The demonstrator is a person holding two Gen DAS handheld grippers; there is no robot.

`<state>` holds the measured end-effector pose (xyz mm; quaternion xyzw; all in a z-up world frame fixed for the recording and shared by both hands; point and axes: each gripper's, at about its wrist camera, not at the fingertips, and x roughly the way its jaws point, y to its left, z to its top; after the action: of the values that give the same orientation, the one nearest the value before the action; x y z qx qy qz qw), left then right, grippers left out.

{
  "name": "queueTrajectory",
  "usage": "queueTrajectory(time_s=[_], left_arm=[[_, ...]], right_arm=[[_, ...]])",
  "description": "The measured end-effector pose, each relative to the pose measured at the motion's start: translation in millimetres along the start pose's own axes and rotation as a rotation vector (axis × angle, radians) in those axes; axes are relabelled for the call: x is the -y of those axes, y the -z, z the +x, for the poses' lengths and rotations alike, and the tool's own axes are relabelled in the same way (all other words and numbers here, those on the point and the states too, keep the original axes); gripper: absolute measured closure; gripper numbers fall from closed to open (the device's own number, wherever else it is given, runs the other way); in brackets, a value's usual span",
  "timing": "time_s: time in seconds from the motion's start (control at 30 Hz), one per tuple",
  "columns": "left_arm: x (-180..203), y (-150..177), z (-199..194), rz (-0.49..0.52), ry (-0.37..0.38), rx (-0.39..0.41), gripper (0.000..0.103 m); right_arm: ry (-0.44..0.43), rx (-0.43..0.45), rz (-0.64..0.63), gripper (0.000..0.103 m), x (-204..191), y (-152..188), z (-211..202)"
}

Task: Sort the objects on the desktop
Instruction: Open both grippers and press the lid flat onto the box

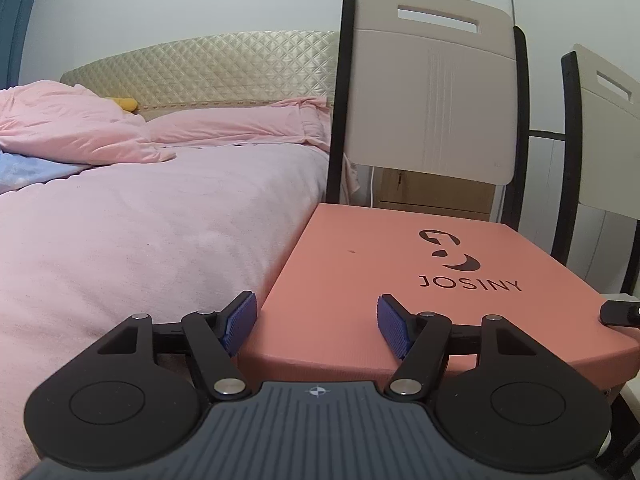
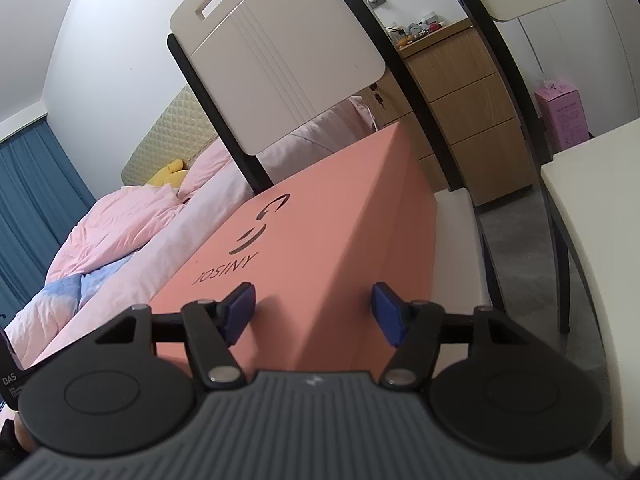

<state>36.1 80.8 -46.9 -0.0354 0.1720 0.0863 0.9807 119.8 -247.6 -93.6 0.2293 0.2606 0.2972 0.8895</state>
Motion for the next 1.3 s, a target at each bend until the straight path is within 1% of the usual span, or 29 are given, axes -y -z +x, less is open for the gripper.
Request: queueTrajectory(time_s=[0.13,0.17,0.23,0.27,0.3,0.33,0.37,0.4,0.43,0.47,0.53,0.57,0.6,0.63,0.7,0.83,0.9,0.97,1.07,1.13,1.17,1.3], left_arm=[[7,3,-3,0.032,0.013,0.013,0.032],[11,5,-6,0.051,0.051,0.018,0.032],[22,8,-13,0.089,0.302,0.012,0.034],[32,11,-20,0.128,0.412,0.014,0.033],[53,18,-32,0.219,0.483,0.029,0.032],[72,26,-43,0.306,0.536,0.047,0.031],[85,34,-51,0.372,0.546,0.065,0.031],[90,39,-53,0.406,0.560,0.057,0.026],[94,42,-54,0.430,0.571,0.046,0.027],[92,42,-52,0.420,0.571,0.034,0.027],[81,36,-50,0.356,0.563,0.040,0.027],[75,32,-49,0.320,0.547,0.051,0.026],[69,29,-47,0.288,0.515,0.059,0.023],[63,26,-44,0.260,0.472,0.060,0.023],[50,21,-36,0.201,0.359,0.054,0.023],[26,11,-26,0.095,0.088,0.066,0.023],[14,5,-21,0.035,-0.004,0.051,0.023],[4,2,-19,-0.010,-0.070,0.039,0.021],[1,-1,-16,-0.026,-0.105,0.020,0.020],[2,-3,-13,-0.027,-0.105,0.017,0.019],[2,-3,-12,-0.029,-0.099,0.013,0.018],[-3,-4,-6,-0.057,-0.028,-0.024,0.012]], right_arm=[[-0.003,0.002,-0.056,0.048,0,-3,-10],[-0.006,0.003,-0.063,0.049,1,-3,-12],[-0.018,0.001,-0.070,0.051,3,-2,-17],[-0.030,-0.003,-0.071,0.052,3,-1,-20],[-0.037,-0.009,-0.080,0.052,1,0,-22],[-0.041,-0.011,-0.094,0.053,-2,2,-24],[-0.040,-0.011,-0.103,0.054,-5,4,-26],[-0.035,-0.006,-0.104,0.056,-7,5,-28],[-0.030,-0.002,-0.099,0.058,-8,6,-30],[-0.026,0.001,-0.097,0.059,-9,6,-32],[-0.017,0.016,-0.106,0.060,-10,6,-35],[-0.014,0.025,-0.109,0.060,-11,5,-37],[-0.011,0.036,-0.110,0.060,-11,5,-38],[-0.006,0.047,-0.111,0.060,-10,4,-38],[0.008,0.058,-0.109,0.059,-9,2,-39],[0.029,0.053,-0.101,0.058,-9,2,-34],[0.027,0.047,-0.102,0.057,-10,3,-30],[0.025,0.043,-0.103,0.051,-11,3,-26],[0.023,0.040,-0.094,0.043,-12,3,-20],[0.032,0.043,-0.081,0.024,-12,4,-16],[0.032,0.043,-0.072,0.022,-12,4,-14],[0.034,0.020,-0.060,0.022,-13,5,-2]])
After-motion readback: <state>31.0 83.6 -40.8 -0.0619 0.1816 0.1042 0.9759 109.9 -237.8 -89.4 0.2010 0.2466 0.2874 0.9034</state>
